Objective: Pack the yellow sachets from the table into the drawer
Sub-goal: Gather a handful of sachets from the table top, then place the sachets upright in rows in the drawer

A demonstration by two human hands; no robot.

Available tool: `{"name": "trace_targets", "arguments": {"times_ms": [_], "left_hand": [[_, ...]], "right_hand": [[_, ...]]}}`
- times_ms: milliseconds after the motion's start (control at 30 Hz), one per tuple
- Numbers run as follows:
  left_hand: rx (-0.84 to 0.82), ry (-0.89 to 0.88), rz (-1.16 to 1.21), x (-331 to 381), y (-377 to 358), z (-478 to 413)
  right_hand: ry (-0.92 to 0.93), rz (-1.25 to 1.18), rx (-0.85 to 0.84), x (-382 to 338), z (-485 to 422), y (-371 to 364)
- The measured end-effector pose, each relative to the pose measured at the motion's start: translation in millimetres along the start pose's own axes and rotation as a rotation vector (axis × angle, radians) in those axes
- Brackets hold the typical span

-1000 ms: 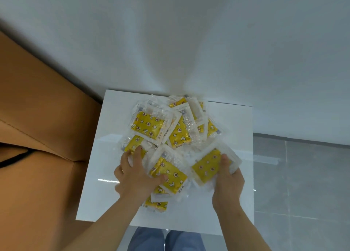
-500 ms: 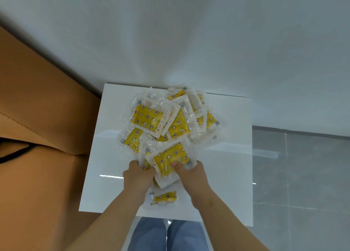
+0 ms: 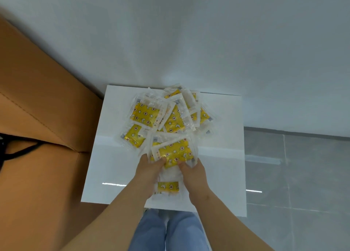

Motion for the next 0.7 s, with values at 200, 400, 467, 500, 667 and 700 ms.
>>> {"name": "trace_targets", "arguments": {"times_ms": [200, 400, 467, 500, 667, 700], "left_hand": [[-0.129, -0.138, 0.029, 9, -7, 27], [-0.322, -0.336, 0.034, 53, -26, 99], [-0.378, -0.413, 0.035, 72, -27, 130], [-0.412, -0.454, 0.037, 81, -25, 147], [-0.594, -0.629, 0.002, 97, 2, 239], [-0.620, -0.645, -0.008, 95, 9, 256]], "right_hand": [[-0.052, -0.277, -0.022, 6, 30, 13], [0.255, -0.340, 0.105, -54, 97, 45], [0.351, -0.354, 0.131, -77, 127, 51], [0.400, -0.367, 0.148, -87, 145, 52], [0.600, -0.466, 0.248, -101, 245, 46], [0.607, -0.518, 0.266, -96, 265, 44]]}}
Point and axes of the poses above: each hand's wrist, its own z-axis away from the middle knuckle, its own y-axis out of the back of the hand, x = y × z, the point moved 7 cm from there along -z, towards the middle knuckle, and after that the axes turned 1 degree about y, right-handed, at the moved point
